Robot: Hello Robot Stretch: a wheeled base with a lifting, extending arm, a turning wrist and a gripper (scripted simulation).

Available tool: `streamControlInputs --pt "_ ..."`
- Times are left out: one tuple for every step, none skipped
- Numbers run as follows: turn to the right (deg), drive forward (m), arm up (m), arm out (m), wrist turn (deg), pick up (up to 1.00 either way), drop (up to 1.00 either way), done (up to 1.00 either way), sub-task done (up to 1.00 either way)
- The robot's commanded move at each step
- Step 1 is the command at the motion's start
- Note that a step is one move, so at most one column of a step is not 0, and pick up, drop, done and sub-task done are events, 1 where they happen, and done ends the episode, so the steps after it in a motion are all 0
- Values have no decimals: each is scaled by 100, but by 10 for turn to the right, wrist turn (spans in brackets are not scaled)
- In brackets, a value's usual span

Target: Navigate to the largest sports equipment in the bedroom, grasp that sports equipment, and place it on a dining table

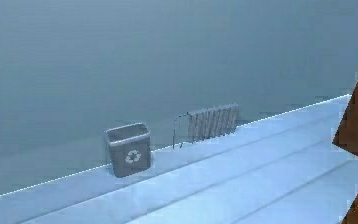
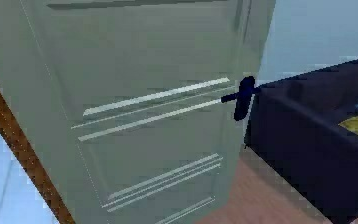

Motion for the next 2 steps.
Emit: streamControlInputs --pt "0 40 0 0 0 0 0 0 0" --pt "150 0 0 0 0 0 0 0 0"
